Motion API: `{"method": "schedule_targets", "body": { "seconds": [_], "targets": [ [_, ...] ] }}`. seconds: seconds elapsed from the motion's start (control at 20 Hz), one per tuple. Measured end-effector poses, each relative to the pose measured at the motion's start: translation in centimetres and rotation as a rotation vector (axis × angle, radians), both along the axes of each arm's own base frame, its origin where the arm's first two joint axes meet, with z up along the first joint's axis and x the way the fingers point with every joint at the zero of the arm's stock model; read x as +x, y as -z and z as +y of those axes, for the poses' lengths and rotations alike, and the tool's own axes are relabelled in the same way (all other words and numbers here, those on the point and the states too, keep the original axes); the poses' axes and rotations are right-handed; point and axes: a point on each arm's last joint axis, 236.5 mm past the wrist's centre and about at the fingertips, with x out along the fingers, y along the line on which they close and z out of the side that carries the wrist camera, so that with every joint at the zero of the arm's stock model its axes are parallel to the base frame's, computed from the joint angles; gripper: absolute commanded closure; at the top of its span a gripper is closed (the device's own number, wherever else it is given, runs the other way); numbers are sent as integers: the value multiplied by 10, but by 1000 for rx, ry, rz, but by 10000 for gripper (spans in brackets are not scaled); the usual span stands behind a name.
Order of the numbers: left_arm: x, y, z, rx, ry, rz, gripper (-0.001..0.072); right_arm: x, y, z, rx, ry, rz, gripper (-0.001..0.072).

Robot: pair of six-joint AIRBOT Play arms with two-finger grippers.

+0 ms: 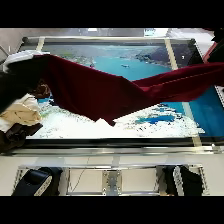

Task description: Fold the shirts.

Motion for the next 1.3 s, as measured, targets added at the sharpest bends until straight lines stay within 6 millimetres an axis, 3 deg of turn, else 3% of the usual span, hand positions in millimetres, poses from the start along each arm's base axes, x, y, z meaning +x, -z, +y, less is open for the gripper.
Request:
{"method": "schedule_targets", "body": {
  "seconds": [0.1, 0.2, 0.25, 0.35, 0.45, 0.55, 0.7, 0.85, 0.9, 0.95, 1.0, 1.05, 1.15, 1.3],
  "targets": [
    [-20, -24, 10, 78, -31, -63, 700, -20, -39, 2, -59, 35, -85, 684],
    [-21, -22, 27, 157, -104, -39, 700, -30, -59, 1, -78, 63, -130, 684],
    [-13, -7, 37, 208, -151, 19, 699, -27, -62, 0, -68, 62, -126, 684],
    [12, 38, 55, 326, -230, 180, 699, -8, -44, -2, -13, 27, -49, 684],
    [43, 91, 65, 442, -275, 336, 699, 25, -3, -2, 89, -45, 87, 683],
    [81, 149, 70, 557, -301, 468, 699, 61, 61, -2, 198, -107, 266, 683],
    [151, 234, 79, 706, -363, 594, 699, 105, 174, 2, 317, -145, 526, 682],
    [214, 308, 74, 709, -409, 665, 681, 145, 266, 3, 370, -99, 643, 677],
    [231, 329, 69, 688, -419, 684, 516, 159, 284, 4, 378, -75, 638, 638],
    [245, 343, 65, 661, -427, 692, 189, 174, 297, 4, 386, -47, 618, 532],
    [258, 350, 61, 631, -434, 685, 33, 187, 306, 2, 384, -16, 586, 370],
    [271, 352, 57, 601, -442, 668, 35, 202, 307, -4, 376, 27, 526, 265],
    [297, 327, 53, 528, -464, 582, 58, 225, 294, -23, 358, 121, 385, 265],
    [318, 244, 70, 428, -524, 425, 62, 233, 246, -75, 327, 267, 166, 265]
  ]
}}
